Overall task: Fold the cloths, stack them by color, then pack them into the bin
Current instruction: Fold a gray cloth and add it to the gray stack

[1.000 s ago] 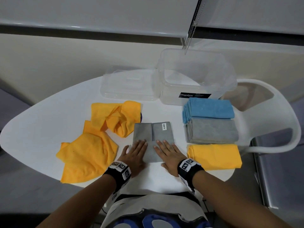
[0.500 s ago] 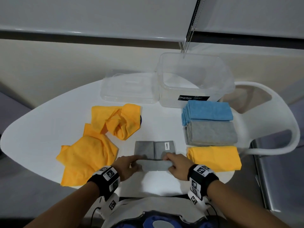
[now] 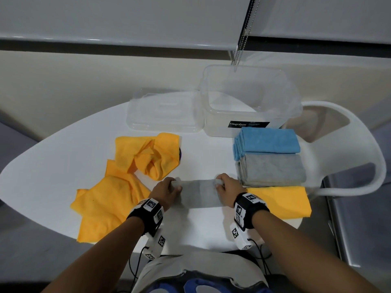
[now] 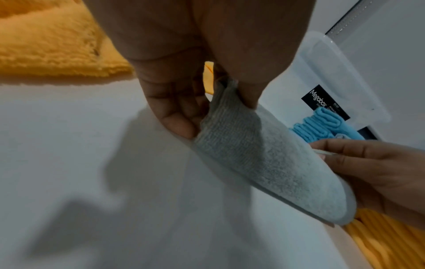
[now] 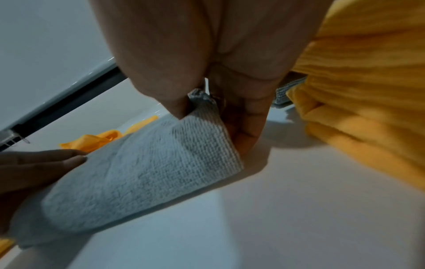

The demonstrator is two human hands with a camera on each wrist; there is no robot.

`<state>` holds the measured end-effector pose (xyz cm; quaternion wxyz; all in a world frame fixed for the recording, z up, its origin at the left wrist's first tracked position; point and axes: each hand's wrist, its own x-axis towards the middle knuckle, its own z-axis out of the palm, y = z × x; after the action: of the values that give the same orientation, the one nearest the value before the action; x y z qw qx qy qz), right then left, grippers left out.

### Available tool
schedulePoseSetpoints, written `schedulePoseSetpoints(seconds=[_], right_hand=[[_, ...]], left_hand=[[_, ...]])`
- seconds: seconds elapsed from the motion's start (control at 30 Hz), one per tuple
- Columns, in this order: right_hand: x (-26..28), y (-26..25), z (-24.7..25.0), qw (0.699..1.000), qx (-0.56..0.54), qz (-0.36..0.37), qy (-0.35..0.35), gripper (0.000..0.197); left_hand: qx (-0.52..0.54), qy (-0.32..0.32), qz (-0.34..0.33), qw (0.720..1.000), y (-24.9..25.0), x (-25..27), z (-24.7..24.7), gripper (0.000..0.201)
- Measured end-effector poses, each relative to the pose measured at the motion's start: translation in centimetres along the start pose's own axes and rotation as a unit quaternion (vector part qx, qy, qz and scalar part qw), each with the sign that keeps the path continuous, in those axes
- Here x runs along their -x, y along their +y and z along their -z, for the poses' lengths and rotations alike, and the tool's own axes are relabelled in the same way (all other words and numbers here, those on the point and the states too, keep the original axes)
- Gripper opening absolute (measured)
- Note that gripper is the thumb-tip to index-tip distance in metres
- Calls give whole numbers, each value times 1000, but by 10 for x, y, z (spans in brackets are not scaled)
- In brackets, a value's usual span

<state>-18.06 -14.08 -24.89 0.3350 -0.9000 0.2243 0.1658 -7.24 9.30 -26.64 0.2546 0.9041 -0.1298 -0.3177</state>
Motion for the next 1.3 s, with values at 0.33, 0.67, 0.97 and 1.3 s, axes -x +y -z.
schedulePoseSetpoints(seconds=[0.33,0.67,0.97,1.3], right_hand=[[14,-19,-25,938,270,213,-54,66],[1,5,-40,936,296,164,-96,78],[6,6,-16,961,227,88,-130,64],[8,-27,-6,956,240,0,-169,51]], left_hand=[[-158,55,-53,985,17,-2,0,55],[-319,-42,-194,927,6,6,-34,75],[-309,-41,-151,938,-6,1,-19,60],[-317,-88,-83,941,14,-6,8,51]])
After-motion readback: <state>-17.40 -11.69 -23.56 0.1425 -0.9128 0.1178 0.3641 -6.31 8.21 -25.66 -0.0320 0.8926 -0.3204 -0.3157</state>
